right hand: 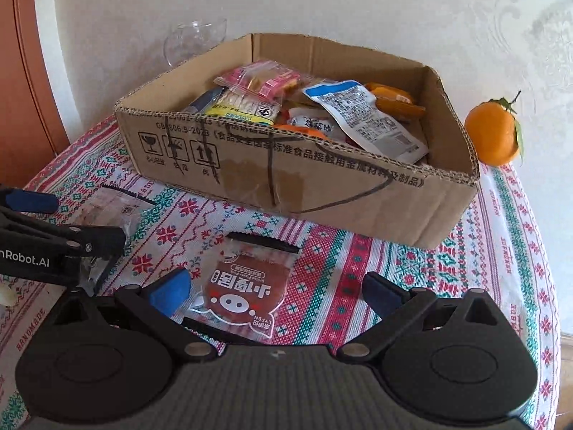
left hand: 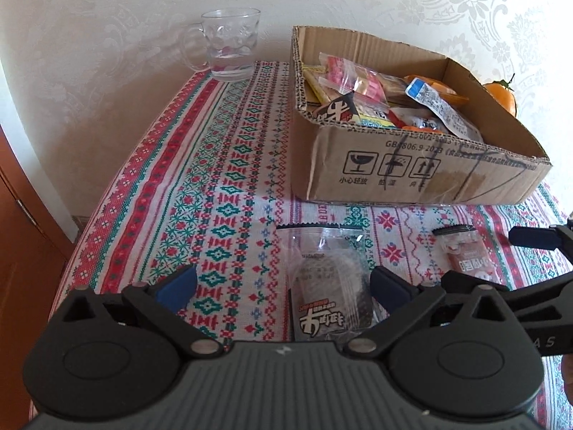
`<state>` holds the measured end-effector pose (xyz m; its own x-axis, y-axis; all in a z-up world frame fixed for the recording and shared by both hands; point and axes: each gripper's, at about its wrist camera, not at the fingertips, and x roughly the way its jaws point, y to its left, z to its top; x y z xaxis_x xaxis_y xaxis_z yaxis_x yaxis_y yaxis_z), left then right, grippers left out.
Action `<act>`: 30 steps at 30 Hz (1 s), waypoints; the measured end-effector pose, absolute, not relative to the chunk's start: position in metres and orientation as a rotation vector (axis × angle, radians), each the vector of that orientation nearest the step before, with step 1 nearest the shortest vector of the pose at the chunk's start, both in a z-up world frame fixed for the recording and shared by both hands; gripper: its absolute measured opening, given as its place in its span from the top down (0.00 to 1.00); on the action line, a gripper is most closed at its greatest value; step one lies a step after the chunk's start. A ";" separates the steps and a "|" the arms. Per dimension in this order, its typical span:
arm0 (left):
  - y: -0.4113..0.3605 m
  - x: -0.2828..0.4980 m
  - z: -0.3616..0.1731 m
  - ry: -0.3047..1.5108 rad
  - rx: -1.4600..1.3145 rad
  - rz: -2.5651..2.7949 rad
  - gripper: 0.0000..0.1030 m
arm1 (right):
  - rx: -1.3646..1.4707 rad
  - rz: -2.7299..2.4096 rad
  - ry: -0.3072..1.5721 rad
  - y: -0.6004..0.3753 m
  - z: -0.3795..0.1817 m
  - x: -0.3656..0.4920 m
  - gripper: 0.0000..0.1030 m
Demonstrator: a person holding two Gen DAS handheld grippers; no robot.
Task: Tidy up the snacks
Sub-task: 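Move the left tool to the dark jerky packet while the right tool approaches the red pig-print packet, then close the left gripper on the jerky packet while the right gripper grasps the pig-print packet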
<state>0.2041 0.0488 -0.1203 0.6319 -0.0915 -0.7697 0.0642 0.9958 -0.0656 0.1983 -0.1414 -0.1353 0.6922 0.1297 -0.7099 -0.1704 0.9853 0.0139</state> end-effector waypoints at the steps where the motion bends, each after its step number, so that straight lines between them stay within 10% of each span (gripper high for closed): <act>1: 0.048 0.204 -0.121 0.881 -0.026 -0.088 0.00 | -0.053 0.155 0.786 -0.144 -0.136 0.198 0.00; 19: 0.025 0.188 -0.126 0.821 -0.001 -0.037 0.02 | -0.037 0.139 0.739 -0.159 -0.140 0.185 0.00; 30: 0.009 0.177 -0.122 0.762 0.001 -0.038 0.44 | -0.048 0.176 0.713 -0.158 -0.141 0.179 0.00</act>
